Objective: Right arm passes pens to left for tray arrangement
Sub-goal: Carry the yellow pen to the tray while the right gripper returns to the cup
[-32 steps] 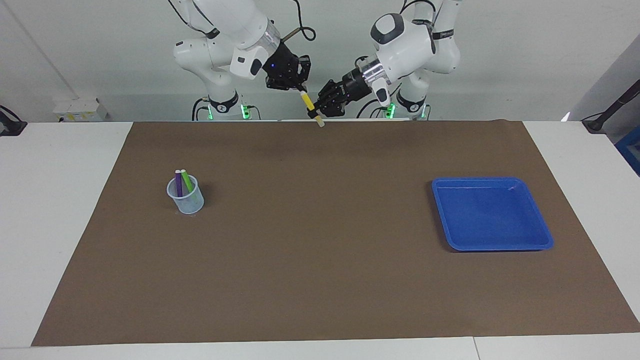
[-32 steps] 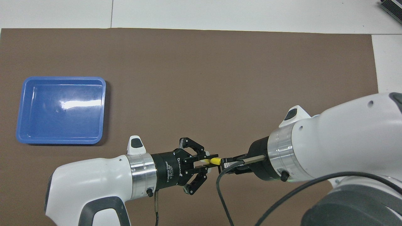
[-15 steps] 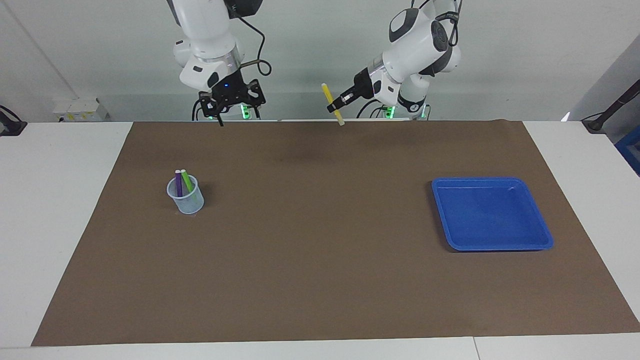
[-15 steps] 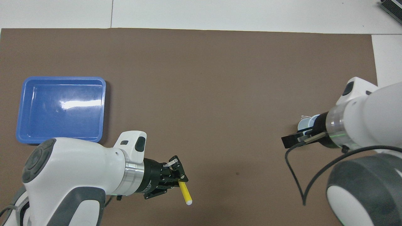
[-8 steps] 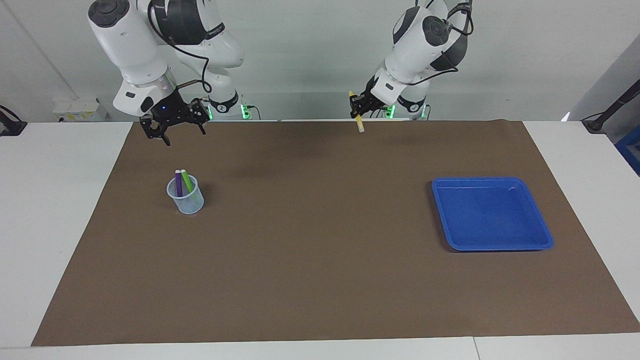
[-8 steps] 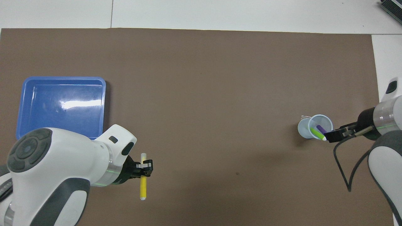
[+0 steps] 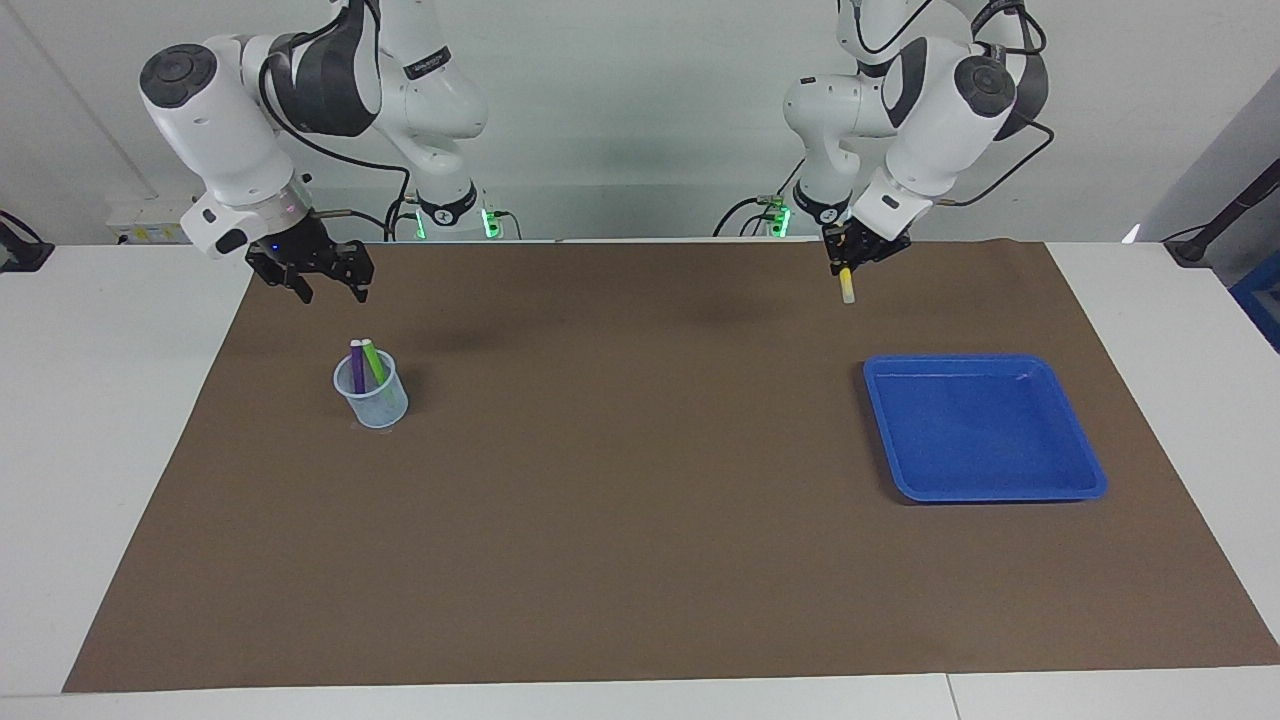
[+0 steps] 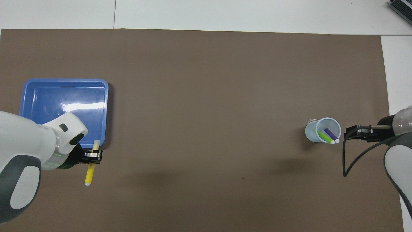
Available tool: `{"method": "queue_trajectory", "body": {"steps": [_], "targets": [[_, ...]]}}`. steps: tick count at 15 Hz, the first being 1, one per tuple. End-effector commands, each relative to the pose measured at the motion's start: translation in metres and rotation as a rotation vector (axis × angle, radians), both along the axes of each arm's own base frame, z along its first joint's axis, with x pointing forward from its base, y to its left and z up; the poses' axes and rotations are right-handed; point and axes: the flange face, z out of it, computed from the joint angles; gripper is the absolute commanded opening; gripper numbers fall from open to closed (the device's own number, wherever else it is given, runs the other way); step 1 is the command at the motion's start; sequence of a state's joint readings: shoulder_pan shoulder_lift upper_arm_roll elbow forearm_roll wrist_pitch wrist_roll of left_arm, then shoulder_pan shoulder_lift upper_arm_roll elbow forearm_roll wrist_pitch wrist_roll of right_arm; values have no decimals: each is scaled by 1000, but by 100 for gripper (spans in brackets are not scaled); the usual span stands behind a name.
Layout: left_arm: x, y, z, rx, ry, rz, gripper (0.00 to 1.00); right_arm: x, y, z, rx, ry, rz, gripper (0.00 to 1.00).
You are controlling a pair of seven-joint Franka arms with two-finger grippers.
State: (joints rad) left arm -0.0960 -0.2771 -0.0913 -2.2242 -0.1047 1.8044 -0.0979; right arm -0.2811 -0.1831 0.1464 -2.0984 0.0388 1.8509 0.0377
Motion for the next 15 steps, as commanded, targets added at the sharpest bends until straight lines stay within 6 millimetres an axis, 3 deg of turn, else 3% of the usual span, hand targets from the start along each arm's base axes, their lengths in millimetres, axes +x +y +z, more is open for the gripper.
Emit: {"method": "queue_trajectory", "body": {"steps": [1,4,7,12,15], "targets": [[27,19,-35,52,-18,-36,0,6,-11,-25,-25,4,-154,63],[50,32,-65,83,-58,-37,0,13,-12,-47,-27,36,-297,58],[70,58,-88,110,-99,-24,0,22,-11,-69,-27,57,-381,57],[95,70,-135,107,-145,-20,0,27,-12,-82,-27,60,-429,45],[109,77,-161,113,-175,-28,0,26,-8,-87,-31,71,-459,45]]}}
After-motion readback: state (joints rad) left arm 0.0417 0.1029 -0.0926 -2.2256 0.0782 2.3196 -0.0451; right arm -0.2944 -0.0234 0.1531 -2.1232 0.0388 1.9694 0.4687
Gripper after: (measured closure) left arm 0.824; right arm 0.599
